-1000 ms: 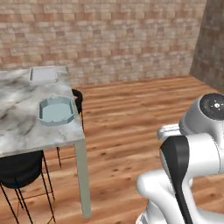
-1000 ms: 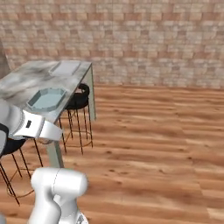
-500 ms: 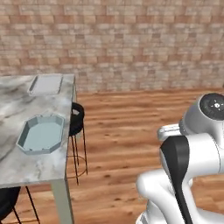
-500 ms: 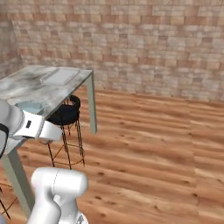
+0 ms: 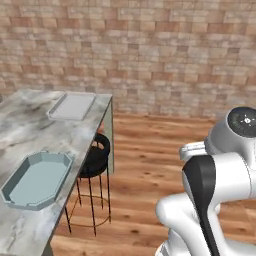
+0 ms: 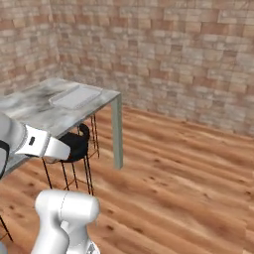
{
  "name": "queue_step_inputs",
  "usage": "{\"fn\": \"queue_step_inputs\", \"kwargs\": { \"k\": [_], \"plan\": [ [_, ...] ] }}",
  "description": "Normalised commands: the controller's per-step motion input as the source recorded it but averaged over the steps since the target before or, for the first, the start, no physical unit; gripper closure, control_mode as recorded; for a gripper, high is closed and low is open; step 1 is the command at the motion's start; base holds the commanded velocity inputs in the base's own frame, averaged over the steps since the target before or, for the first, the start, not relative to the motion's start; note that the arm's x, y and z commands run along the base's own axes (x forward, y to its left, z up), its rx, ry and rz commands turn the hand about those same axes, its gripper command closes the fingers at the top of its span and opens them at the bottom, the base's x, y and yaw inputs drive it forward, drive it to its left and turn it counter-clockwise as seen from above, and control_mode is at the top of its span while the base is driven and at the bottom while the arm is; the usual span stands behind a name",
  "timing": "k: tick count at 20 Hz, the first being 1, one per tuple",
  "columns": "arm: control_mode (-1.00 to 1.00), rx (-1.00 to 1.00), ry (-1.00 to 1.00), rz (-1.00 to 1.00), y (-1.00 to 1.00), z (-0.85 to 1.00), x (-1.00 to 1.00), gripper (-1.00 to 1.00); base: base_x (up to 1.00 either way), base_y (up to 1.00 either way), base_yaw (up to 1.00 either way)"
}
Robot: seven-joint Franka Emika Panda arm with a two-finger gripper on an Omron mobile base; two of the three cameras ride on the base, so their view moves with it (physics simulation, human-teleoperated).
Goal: Place the cold items (bell pepper and tangerine) from the fridge in one tupperware on the dining counter. Place the warm items (kebab skewer and hot dog) in the stove area in another tupperware.
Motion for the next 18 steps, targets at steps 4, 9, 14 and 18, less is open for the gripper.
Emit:
{"fn": "queue_step_inputs", "kwargs": {
  "k": [4,9,14,18],
  "plan": [
    [1.0,0.0,0.0,0.0,0.0,0.0,0.0,1.0,1.0,-0.67,0.47],
    [1.0,0.0,0.0,0.0,0.0,0.0,0.0,1.0,1.0,-0.71,0.46],
    [1.0,0.0,0.0,0.0,0.0,0.0,0.0,1.0,0.9,-0.78,0.45],
    [1.0,0.0,0.0,0.0,0.0,0.0,0.0,1.0,0.81,-0.84,0.45]
  ]
}}
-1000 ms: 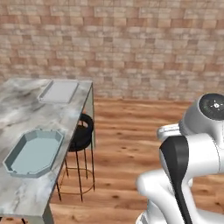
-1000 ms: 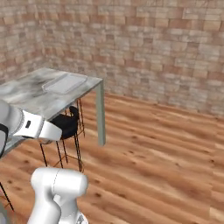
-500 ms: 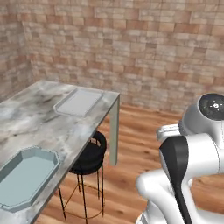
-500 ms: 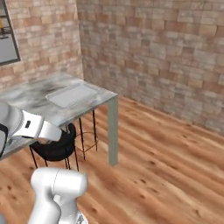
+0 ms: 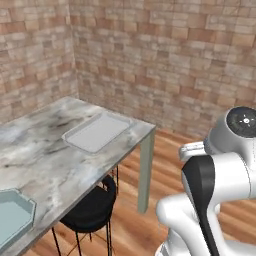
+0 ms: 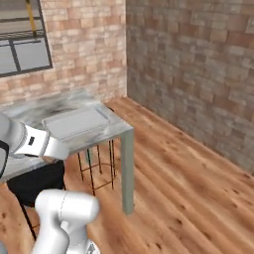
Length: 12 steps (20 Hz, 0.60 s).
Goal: Place the cold items (bell pepper and tangerine) from the fridge in one tupperware on the dining counter. Place the warm items (kebab skewer and hot dog) in the stove area in another tupperware.
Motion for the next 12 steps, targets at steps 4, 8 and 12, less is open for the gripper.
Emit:
{"fn": "queue_step_inputs", "kwargs": {
  "k": [4,8,12],
  "plan": [
    [1.0,0.0,0.0,0.0,0.0,0.0,0.0,1.0,0.82,-0.74,0.52],
    [1.0,0.0,0.0,0.0,0.0,0.0,0.0,1.0,0.75,-0.62,0.65],
    [1.0,0.0,0.0,0.0,0.0,0.0,0.0,1.0,0.64,-0.56,0.74]
  ]
}}
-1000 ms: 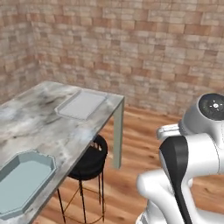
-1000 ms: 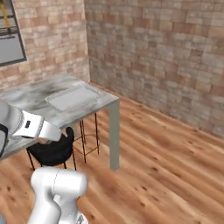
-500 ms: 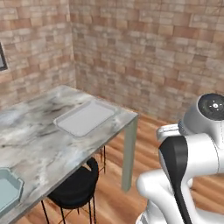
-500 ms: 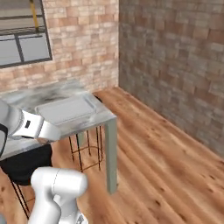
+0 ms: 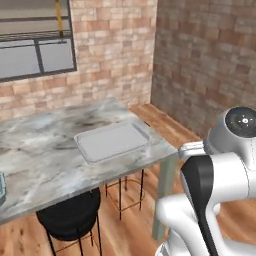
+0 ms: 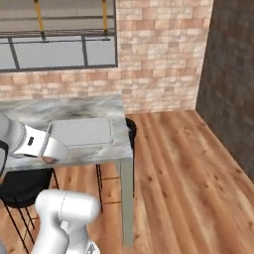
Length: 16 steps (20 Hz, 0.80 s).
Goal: Place the cold items (bell pepper and tangerine) from the fridge in one tupperware on the dining counter. Place the warm items (kebab skewer and hot dog) in the stove area in another tupperware.
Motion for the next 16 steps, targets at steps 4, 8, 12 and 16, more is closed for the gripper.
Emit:
{"fn": "queue_step_inputs", "kwargs": {
  "k": [4,8,12,16],
  "plan": [
    [1.0,0.0,0.0,0.0,0.0,0.0,0.0,1.0,0.7,-0.49,0.73],
    [1.0,0.0,0.0,0.0,0.0,0.0,0.0,1.0,0.84,-0.44,0.66],
    [1.0,0.0,0.0,0.0,0.0,0.0,0.0,1.0,0.7,-0.24,0.4],
    [1.0,0.0,0.0,0.0,0.0,0.0,0.0,1.0,0.27,0.0,-0.01]
  ]
}}
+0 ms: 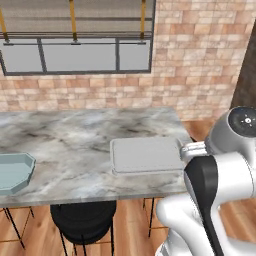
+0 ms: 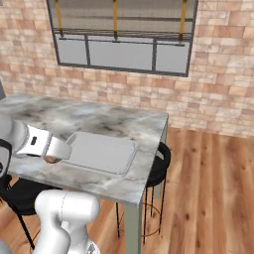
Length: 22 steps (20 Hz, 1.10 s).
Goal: Place the cold items (bell pepper and tangerine) from the fridge in one tupperware on the dining counter. Place the warm items (kebab skewer and hot dog) in the stove area in another tupperware.
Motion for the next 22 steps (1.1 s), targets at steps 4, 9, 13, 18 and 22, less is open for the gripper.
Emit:
{"fn": "queue_step_inputs", "kwargs": {
  "k": [4,9,13,18,22],
  "plan": [
    [-1.0,0.12,0.0,0.01,-0.01,-0.08,0.84,1.0,0.0,0.0,0.0],
    [-1.0,0.07,0.1,0.14,-0.01,-0.39,0.89,1.0,0.0,0.0,0.0],
    [-1.0,-0.01,0.1,0.01,0.0,-0.31,0.19,1.0,0.0,0.0,0.0],
    [-1.0,0.0,0.02,0.0,0.0,-0.35,0.1,1.0,0.0,0.0,0.0],
    [-1.0,0.0,0.02,0.0,-0.01,-0.34,0.17,1.0,0.0,0.0,0.0]
  ]
}}
